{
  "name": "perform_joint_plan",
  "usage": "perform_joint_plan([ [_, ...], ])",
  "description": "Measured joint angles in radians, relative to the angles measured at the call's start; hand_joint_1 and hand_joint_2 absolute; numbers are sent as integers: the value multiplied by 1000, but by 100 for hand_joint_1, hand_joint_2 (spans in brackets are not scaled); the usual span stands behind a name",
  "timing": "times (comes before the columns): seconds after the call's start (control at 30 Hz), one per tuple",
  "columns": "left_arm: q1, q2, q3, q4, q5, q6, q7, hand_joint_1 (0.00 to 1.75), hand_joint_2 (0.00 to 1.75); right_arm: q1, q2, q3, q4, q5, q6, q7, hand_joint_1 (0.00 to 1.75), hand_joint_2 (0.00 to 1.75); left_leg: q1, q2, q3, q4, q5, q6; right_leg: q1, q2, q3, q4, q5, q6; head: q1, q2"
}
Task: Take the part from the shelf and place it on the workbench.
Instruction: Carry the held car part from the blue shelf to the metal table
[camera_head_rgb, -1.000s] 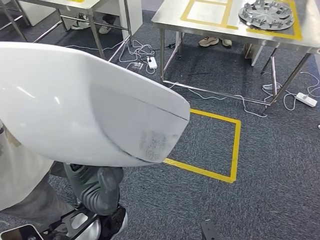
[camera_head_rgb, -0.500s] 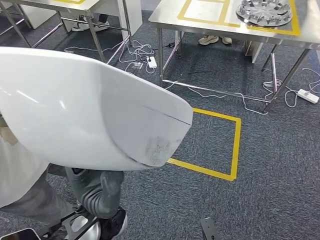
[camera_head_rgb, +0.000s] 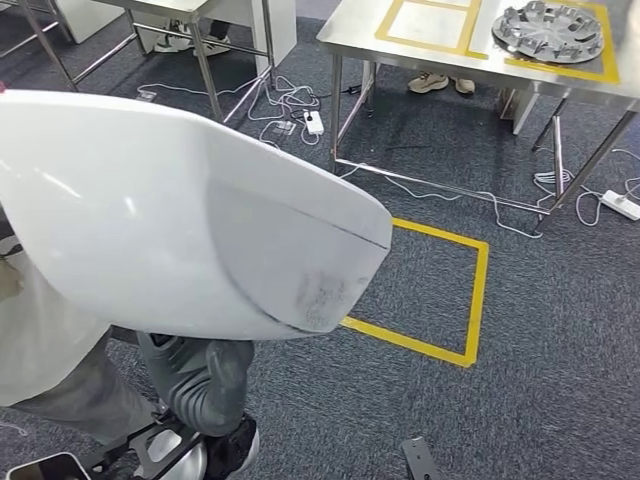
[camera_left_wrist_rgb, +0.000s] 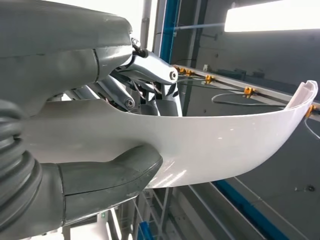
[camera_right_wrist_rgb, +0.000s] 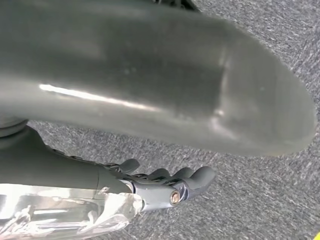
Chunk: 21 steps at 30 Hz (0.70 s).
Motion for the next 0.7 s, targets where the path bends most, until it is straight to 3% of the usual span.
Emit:
perform_joint_plan([
  [0.07,0,0,0,0,1,0,0,175,175,-1,0,0,0,0,-3,0,0,0,-1,-4,1,3,-2,-7,-4,5,64,-132,57,-2,1,0],
  [0.1,0,0,0,0,1,0,0,175,175,-2,0,0,0,0,-3,0,0,0,-3,-5,0,4,-2,-12,-4,8,85,-172,69,-6,1,0],
  [0.2,0,0,0,0,2,-1,0,175,175,-2,0,0,0,0,-3,1,0,0,-4,-7,-3,2,1,-27,0,11,91,-190,73,-28,1,0],
  [0.27,-1,0,0,0,3,-4,0,175,175,-3,0,1,0,2,-5,3,0,0,-2,-6,-12,24,-18,-38,-2,10,91,-193,77,-41,-3,0],
  [0.3,-1,0,1,0,1,-6,0,175,175,-4,0,1,0,3,-6,5,0,0,-1,-6,-30,62,-43,-43,-4,9,91,-194,78,-46,-6,0],
  [0.37,-2,2,-1,0,-15,2,0,175,175,-3,0,2,0,5,-5,9,0,0,0,-5,-91,193,-109,-49,-4,6,89,-194,78,-51,-13,0],
  [0.43,-4,6,-8,0,-35,20,0,175,175,-2,0,2,0,6,-3,14,0,0,0,-5,-139,287,-135,-50,-3,4,88,-194,77,-52,-13,0],
  [0.47,-6,8,-13,0,-40,27,0,175,175,-2,0,2,0,7,-3,15,0,0,0,-5,-137,282,-120,-49,-3,4,88,-193,77,-52,-13,0],
  [0.5,-9,10,-19,0,-41,33,0,175,175,-2,0,2,0,11,-4,16,0,0,0,-4,-117,240,-88,-46,-3,4,89,-193,77,-51,-13,0],
  [0.57,-14,13,-27,0,-41,39,0,175,175,-3,0,2,0,19,-12,19,0,0,0,0,-47,105,-25,-40,-1,4,90,-191,76,-47,-13,0],
  [0.63,-19,16,-35,0,-37,39,0,175,175,-4,0,3,0,31,-22,27,0,0,-1,3,-6,19,-5,-32,4,5,87,-190,76,-37,-12,0],
  [0.7,-22,18,-40,0,-32,37,0,175,175,-5,0,6,0,44,-33,41,0,0,-3,1,-5,6,-6,-22,4,4,86,-195,79,-25,-10,0],
])
